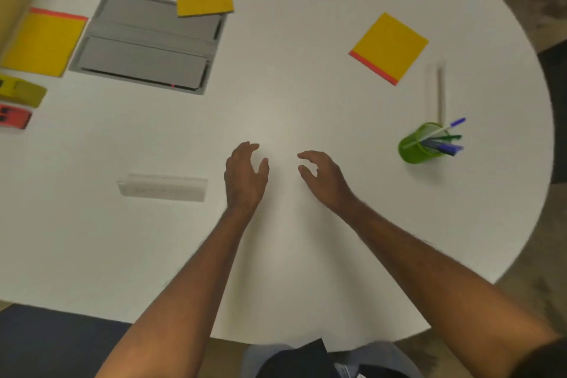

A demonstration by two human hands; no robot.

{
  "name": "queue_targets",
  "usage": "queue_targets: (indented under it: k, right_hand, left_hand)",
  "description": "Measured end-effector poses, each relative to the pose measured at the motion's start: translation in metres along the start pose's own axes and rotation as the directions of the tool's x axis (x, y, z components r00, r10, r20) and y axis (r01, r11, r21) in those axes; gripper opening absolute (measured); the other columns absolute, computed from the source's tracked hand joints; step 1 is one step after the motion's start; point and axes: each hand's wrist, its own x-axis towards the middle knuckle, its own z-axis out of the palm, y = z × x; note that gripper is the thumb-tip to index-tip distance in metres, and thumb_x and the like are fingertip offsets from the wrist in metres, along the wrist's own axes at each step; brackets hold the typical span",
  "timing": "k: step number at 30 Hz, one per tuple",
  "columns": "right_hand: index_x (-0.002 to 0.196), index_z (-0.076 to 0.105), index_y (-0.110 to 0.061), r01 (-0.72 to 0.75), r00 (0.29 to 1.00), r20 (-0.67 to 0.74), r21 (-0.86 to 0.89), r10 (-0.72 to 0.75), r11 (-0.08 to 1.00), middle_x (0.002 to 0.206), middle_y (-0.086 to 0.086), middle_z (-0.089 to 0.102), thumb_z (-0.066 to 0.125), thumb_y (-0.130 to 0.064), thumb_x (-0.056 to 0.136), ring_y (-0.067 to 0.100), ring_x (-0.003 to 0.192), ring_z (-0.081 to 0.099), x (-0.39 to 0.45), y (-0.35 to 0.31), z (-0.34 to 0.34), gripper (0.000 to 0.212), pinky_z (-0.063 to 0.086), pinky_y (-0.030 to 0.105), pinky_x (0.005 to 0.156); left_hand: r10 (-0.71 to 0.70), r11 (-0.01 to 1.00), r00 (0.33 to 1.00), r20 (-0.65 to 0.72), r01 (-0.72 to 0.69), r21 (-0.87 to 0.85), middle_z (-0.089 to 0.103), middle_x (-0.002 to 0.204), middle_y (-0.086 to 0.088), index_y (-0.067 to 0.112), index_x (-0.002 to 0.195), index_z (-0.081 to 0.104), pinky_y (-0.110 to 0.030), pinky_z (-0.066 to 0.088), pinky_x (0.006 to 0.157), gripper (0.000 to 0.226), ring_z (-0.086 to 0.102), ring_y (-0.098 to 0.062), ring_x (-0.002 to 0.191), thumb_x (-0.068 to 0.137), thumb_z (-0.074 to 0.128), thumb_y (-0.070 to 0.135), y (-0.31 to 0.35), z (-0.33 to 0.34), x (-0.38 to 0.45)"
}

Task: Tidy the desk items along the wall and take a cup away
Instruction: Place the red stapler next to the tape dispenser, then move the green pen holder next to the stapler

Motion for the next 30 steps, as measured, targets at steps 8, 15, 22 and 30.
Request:
queue_targets:
  k: [8,15,22,30]
  right_hand:
    - [0.123,0.066,-0.025,-0.186,0.972,-0.127,0.083,0.196,0.979,0.123,-0.014,0.06,0.063,-0.018,0.095,0.006,0.115,0.057,-0.071,0.096,-0.102,0.03,0.047,0.025,0.098]
    - [0.127,0.065,-0.018,-0.349,0.849,-0.29,0.321,0.443,0.88,0.128,-0.002,0.066,0.063,-0.018,0.096,0.017,0.117,0.063,-0.089,0.156,-0.182,0.03,0.045,0.017,0.086]
    - [0.139,0.049,-0.02,-0.353,0.798,-0.297,0.476,0.525,0.805,0.14,-0.001,0.056,0.072,-0.019,0.09,0.016,0.122,0.058,-0.056,0.181,-0.228,0.054,0.046,0.023,0.092]
    - [0.147,0.037,-0.022,-0.28,0.893,-0.219,0.414,0.393,0.866,0.149,0.001,0.046,0.079,-0.011,0.082,0.017,0.123,0.054,-0.007,0.202,-0.238,0.078,0.05,0.014,0.084]
  left_hand:
    - [0.104,0.993,0.974,0.203,-0.111,0.025,0.05,0.148,0.003,0.02,0.138,0.054,-0.036,0.035,0.112,0.045,0.044,-0.021,0.136,0.096,0.062,0.031,0.081,0.102,-0.065]
    - [0.17,0.979,0.925,0.34,-0.198,0.049,0.051,0.146,0.001,0.018,0.14,0.052,-0.038,0.036,0.113,0.051,0.045,-0.023,0.135,0.094,0.064,0.035,0.136,0.173,-0.081]
    - [0.191,0.969,0.862,0.47,-0.243,0.053,0.045,0.152,-0.002,0.017,0.147,0.044,-0.032,0.03,0.114,0.067,0.038,-0.024,0.141,0.091,0.067,0.044,0.18,0.232,-0.052]
    - [0.134,0.989,0.855,0.502,-0.149,-0.01,0.046,0.152,-0.008,0.014,0.154,0.032,-0.04,0.039,0.113,0.09,0.045,-0.026,0.138,0.081,0.079,0.039,0.198,0.278,-0.002]
